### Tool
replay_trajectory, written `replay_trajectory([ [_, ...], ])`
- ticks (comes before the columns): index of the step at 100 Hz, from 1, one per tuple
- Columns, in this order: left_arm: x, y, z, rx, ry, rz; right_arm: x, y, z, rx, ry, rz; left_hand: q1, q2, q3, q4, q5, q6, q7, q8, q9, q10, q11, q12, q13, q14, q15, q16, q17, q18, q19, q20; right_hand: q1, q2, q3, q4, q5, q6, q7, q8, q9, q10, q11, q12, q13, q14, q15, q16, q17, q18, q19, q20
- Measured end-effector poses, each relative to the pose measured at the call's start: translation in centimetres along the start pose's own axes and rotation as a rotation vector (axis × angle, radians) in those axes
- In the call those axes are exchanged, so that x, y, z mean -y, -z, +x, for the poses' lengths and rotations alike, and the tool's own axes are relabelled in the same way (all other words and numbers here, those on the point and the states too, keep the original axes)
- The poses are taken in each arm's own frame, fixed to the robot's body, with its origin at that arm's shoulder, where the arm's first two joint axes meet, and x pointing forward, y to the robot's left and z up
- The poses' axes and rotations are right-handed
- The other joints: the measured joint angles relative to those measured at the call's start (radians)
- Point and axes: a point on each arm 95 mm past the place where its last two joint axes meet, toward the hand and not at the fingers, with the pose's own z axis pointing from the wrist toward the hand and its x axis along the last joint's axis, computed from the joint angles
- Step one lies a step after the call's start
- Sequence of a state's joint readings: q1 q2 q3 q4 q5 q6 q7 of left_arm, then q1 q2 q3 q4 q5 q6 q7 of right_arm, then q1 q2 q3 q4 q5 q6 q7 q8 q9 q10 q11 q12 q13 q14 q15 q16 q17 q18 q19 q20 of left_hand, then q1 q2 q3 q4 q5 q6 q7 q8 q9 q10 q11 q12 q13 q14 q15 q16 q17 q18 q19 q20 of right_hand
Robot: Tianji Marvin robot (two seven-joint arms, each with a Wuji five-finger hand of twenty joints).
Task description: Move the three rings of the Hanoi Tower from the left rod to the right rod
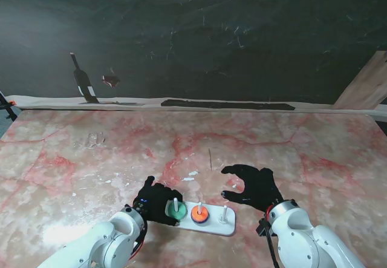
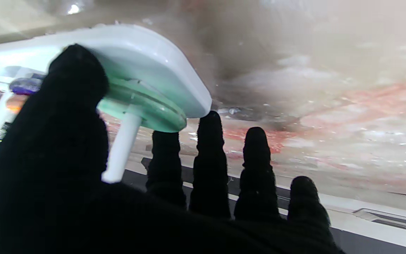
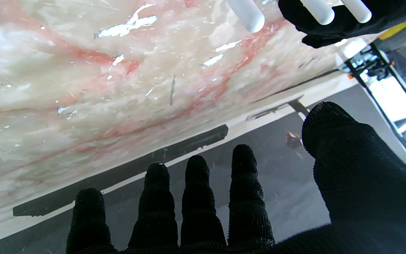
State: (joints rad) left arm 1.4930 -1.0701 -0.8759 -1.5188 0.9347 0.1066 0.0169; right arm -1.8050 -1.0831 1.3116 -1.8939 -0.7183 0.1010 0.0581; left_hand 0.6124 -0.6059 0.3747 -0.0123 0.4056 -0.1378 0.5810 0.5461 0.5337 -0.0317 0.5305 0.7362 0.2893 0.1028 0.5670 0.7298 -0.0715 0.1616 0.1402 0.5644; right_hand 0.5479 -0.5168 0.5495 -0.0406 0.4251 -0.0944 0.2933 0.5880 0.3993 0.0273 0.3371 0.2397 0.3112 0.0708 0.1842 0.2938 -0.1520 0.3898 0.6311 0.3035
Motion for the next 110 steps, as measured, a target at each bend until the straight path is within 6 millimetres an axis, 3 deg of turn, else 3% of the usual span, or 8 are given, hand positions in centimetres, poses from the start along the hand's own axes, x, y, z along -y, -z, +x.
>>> replay_trajectory([
  [20,0.1,0.2,-0.2,0.017,-0.006,-0.003,0.0,-0.1,0.0,-0.001,-0.004,0.0,0.001,0.013,-0.004,0.0,-0.005,0.0,-0.016,0.0,0.007,0.009,0.0,0.001,0.0,0.0,0.0,0.0,0.0,0.0,0.0,0.0,0.0,0.01,-0.001,0.0,0.0,0.0,0.0,0.0,0.0,0.0,0.0,0.0,0.0,0.0,0.0,0.0,0.0,0.0,-0.001,0.002],
  [42,-0.2,0.5,0.0,-0.001,0.006,-0.03,0.0,-0.1,0.0,-0.002,-0.011,0.002,0.015,0.038,-0.007,0.002,-0.123,0.111,-0.108,-0.054,-0.12,0.012,-0.093,-0.071,-0.024,0.008,-0.026,-0.009,0.0,0.0,-0.017,-0.016,0.0,0.011,-0.011,0.0,0.0,0.0,0.0,0.0,0.0,0.0,0.0,0.0,0.0,0.0,0.003,0.0,0.0,0.0,-0.003,0.003],
  [62,-0.6,0.7,0.1,-0.024,0.008,-0.071,0.1,-0.1,0.0,-0.005,-0.016,0.003,0.055,0.033,-0.017,0.002,-0.206,0.13,-0.188,-0.087,-0.216,0.022,-0.16,-0.141,-0.106,0.007,-0.095,-0.028,0.0,0.0,-0.049,-0.07,0.0,0.015,-0.011,0.0,0.0,0.001,0.0,0.0,0.0,0.0,0.0,0.0,0.0,0.0,0.007,0.0,0.0,0.0,-0.01,0.014],
  [78,-0.7,0.6,0.2,-0.035,0.003,-0.063,0.1,-0.1,-0.1,-0.005,-0.018,0.004,0.053,0.033,-0.002,0.002,-0.201,0.115,-0.182,-0.074,-0.214,0.023,-0.151,-0.139,-0.102,0.007,-0.094,-0.031,0.0,0.0,-0.048,-0.082,0.0,0.02,-0.011,0.0,0.0,0.001,0.0,0.0,0.0,0.001,0.0,0.0,0.0,0.0,0.007,0.0,0.0,0.0,-0.011,0.016],
  [92,-1.0,0.4,0.2,-0.034,0.007,-0.037,0.1,-0.1,-0.1,-0.004,-0.021,0.003,0.041,0.019,0.003,0.002,-0.149,0.085,-0.153,-0.049,-0.189,0.022,-0.127,-0.124,-0.09,0.005,-0.069,-0.019,0.0,0.0,-0.027,-0.082,0.0,0.021,-0.011,0.0,0.0,0.001,0.0,-0.001,0.0,0.001,0.0,0.0,0.0,0.0,0.007,0.0,0.0,0.0,-0.012,0.016],
  [110,-0.8,0.2,0.3,-0.032,0.004,-0.028,0.1,-0.1,-0.1,-0.004,-0.025,0.004,0.04,0.018,0.003,0.0,-0.113,0.069,-0.138,-0.039,-0.14,0.022,-0.119,-0.113,-0.04,0.0,-0.049,-0.011,0.0,-0.001,-0.007,-0.047,0.0,0.033,-0.021,0.0,0.0,0.002,0.0,-0.001,0.0,0.001,0.0,0.0,0.0,0.0,0.007,0.0,0.0,0.0,-0.012,0.025],
])
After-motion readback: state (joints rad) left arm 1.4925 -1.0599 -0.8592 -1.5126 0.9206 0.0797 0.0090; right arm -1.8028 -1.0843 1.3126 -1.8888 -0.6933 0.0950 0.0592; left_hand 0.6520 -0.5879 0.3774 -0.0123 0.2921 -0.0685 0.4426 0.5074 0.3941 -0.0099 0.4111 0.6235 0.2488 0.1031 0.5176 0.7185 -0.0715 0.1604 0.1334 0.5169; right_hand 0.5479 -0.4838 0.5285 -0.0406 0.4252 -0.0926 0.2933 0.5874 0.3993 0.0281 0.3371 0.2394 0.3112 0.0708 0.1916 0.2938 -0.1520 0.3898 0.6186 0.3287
